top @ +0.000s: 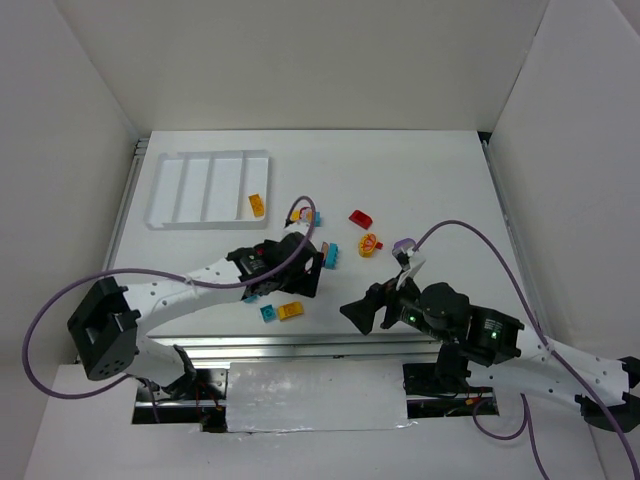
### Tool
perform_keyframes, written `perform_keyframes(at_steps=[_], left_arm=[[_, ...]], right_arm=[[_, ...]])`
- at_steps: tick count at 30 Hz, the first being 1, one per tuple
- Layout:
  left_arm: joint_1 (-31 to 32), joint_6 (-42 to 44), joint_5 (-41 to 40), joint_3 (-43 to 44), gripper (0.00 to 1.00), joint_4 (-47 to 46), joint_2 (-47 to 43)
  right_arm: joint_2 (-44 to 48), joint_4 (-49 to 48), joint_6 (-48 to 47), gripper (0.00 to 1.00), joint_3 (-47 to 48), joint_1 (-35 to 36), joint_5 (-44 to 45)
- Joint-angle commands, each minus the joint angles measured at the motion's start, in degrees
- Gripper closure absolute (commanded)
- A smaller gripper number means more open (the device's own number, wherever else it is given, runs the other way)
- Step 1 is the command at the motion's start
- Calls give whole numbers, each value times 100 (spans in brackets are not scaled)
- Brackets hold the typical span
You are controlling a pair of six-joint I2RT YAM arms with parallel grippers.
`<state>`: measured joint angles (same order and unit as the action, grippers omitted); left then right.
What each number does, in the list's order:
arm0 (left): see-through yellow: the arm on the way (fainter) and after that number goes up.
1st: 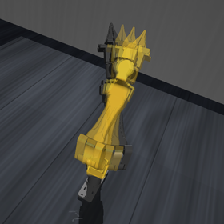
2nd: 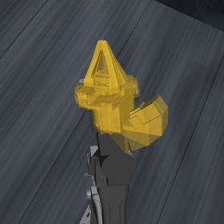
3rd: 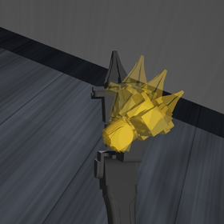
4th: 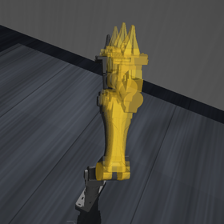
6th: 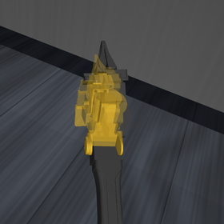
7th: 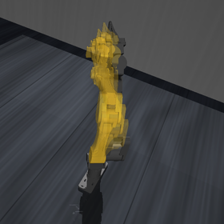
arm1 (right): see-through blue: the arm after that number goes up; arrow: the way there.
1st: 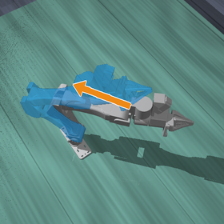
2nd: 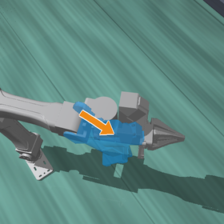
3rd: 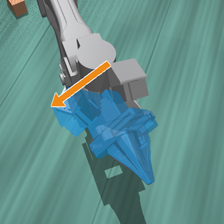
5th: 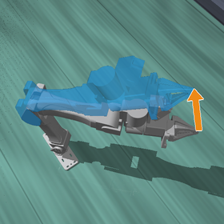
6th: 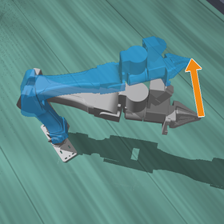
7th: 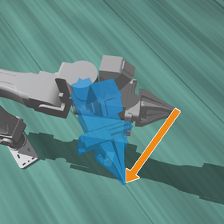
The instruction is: Sort the legos into containers by color
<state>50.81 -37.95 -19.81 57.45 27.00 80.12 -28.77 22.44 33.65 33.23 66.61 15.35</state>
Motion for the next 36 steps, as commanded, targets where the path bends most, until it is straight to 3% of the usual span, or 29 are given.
perform_keyframes(at_steps=[1, 17, 36], left_arm=[[429, -98, -110, 100, 1, -143, 161], [597, 368, 513, -401, 0, -204, 504], [588, 262, 144, -770, 1, -310, 953]], right_arm=[[65, 129, 124, 0, 254, 36, 82], [30, 270, 124, 1, 342, 45, -226], [144, 235, 177, 1, 236, 45, -463]])
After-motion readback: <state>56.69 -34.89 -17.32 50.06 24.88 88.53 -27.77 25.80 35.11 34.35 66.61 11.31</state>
